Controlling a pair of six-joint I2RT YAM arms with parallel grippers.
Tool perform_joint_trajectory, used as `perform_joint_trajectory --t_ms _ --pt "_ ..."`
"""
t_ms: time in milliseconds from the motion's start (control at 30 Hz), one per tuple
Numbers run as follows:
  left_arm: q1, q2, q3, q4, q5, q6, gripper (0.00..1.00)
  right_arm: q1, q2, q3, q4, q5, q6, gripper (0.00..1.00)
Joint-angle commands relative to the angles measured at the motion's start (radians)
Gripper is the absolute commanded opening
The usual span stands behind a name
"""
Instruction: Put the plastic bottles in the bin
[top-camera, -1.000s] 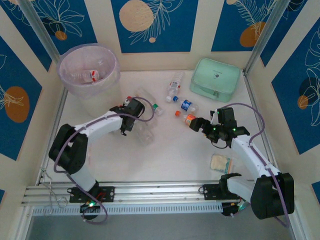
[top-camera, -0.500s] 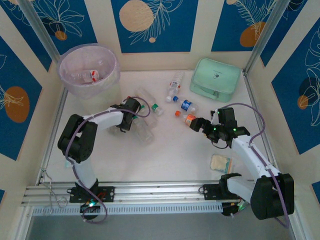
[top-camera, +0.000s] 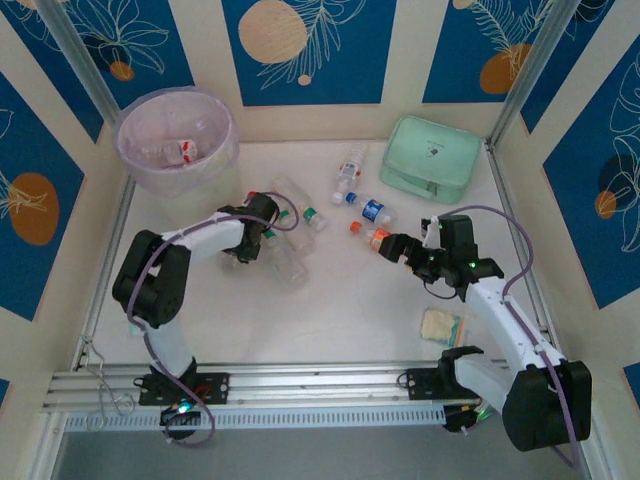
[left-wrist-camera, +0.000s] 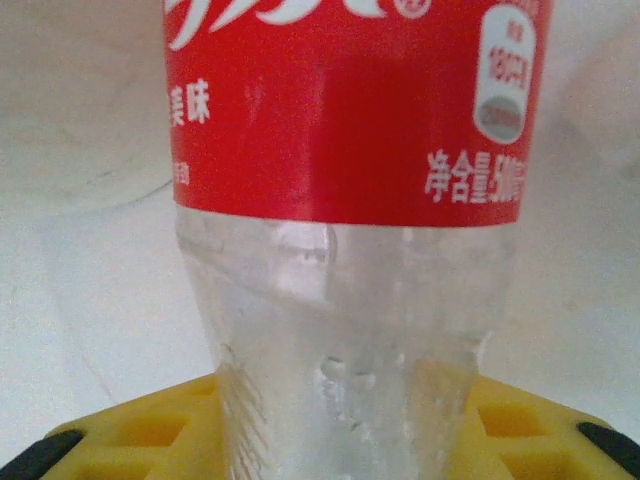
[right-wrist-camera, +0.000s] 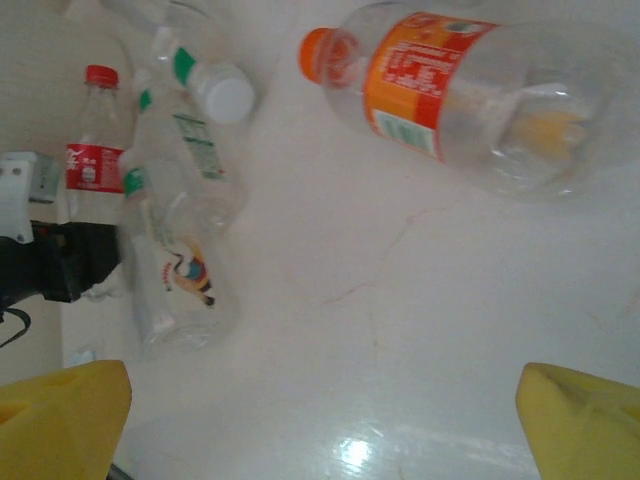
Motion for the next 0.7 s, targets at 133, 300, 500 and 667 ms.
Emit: perform_joint_trajectory --t_ms 133,300,500,667 --pt "-0.145 -0.252 0.024 -0.048 0.23 -0.045 0.41 0.053 -0.047 -0.015 0.265 -0.251 -0.01 1.0" --pt "-0.198 -0.395 -0.091 0.216 0.619 -0.073 0.41 0.131 0.011 0.031 0.376 -0.379 -0.07 0.89" --pt "-0.26 -0.451 -0.152 0.378 0.755 -0.098 0.41 0.205 0.122 0.104 0.459 -0.387 -0.092 0.85" --pt "-0.328 -0.464 -0.176 0.464 0.781 -0.091 0.41 0.238 0.203 0.144 0.536 -0.358 -0.059 0.96"
